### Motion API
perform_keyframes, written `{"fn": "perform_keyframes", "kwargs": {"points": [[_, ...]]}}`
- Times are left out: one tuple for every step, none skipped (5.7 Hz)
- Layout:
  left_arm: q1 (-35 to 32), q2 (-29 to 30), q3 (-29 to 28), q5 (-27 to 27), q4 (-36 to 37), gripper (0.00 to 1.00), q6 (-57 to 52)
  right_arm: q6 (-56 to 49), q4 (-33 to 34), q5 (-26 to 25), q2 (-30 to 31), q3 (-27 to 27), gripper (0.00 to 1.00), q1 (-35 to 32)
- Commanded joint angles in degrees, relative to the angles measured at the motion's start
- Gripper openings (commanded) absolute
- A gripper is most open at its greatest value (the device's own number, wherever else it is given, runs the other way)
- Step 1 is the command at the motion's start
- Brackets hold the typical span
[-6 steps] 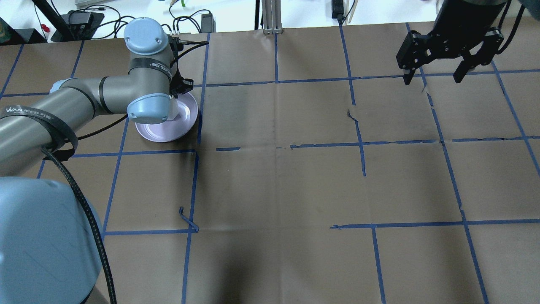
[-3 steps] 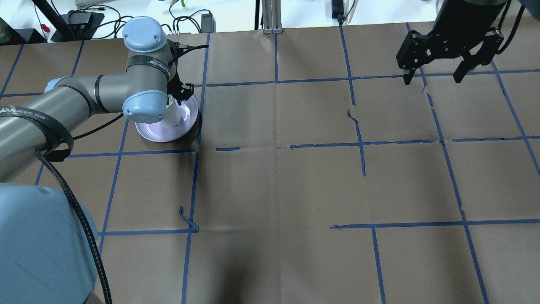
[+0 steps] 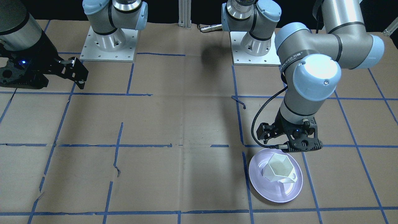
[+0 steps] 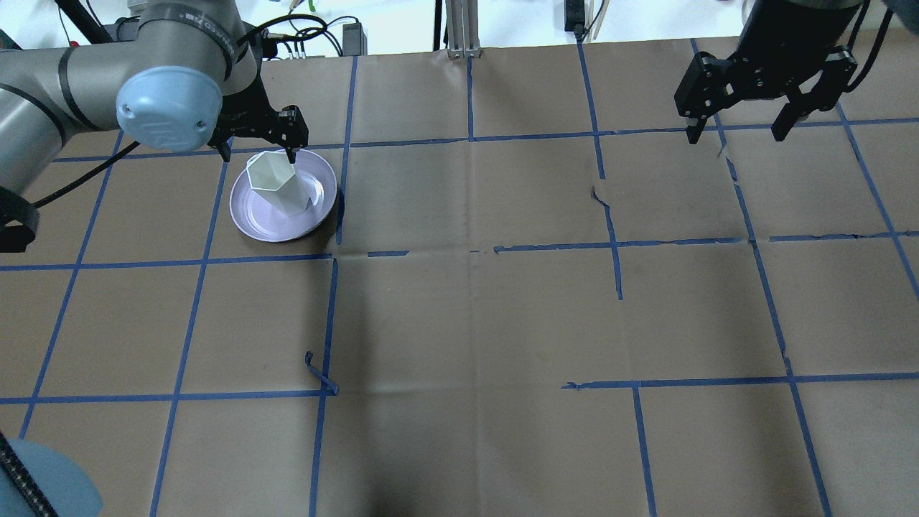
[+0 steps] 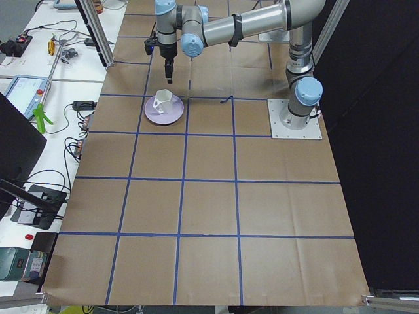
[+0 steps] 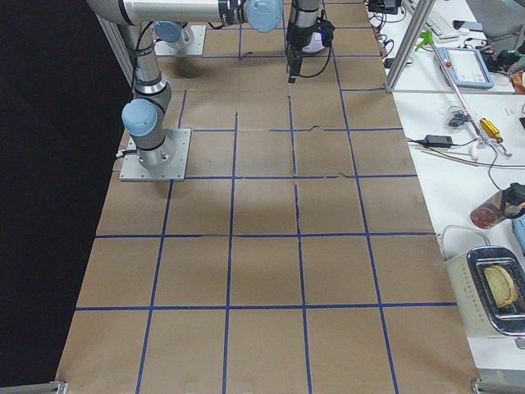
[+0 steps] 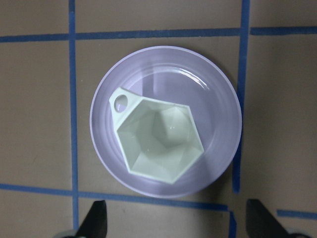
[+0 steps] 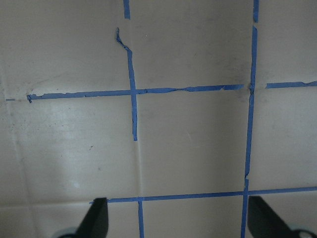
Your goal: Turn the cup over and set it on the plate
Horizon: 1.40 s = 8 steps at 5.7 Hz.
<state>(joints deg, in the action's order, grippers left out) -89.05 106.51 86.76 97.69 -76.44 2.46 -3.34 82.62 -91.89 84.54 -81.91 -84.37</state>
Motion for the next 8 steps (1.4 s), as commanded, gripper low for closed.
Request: {"fn": "perform_keyframes", "kwargs": {"points": [[-2.52,-6.80,-1.85,-4.69,-10.26,0.99,4.82,0.00,0.00,-0.04,0.01,0.00,1.00,0.00],[-3.49,-10.41,-1.85,-4.79,-15.00,0.99,4.83,0.00,0.00,-0.04,0.01,0.00,1.00,0.00],[-3.59,-11.67,-1.59,-6.10,-15.57,0.99,4.83,0.00,0.00,-0.04,0.01,0.00,1.00,0.00],[-3.68,-12.20,-1.50,-6.02,-16.01,0.99,4.83,0.00,0.00,-0.04,0.01,0.00,1.00,0.00],[-3.68,-12.73,-1.33,-5.93,-16.02,0.99,4.75,0.00,0.00,-0.04,0.01,0.00,1.00,0.00],[-3.68,-12.73,-1.33,-6.11,-16.02,0.99,4.75,0.00,0.00,-0.04,0.01,0.00,1.00,0.00],[-3.68,-12.65,-1.41,-6.28,-15.93,0.99,4.75,0.00,0.00,-0.04,0.01,0.00,1.00,0.00],[-3.68,-12.38,-1.41,-6.37,-15.93,0.99,4.66,0.00,0.00,0.04,0.01,0.00,1.00,0.00]]}}
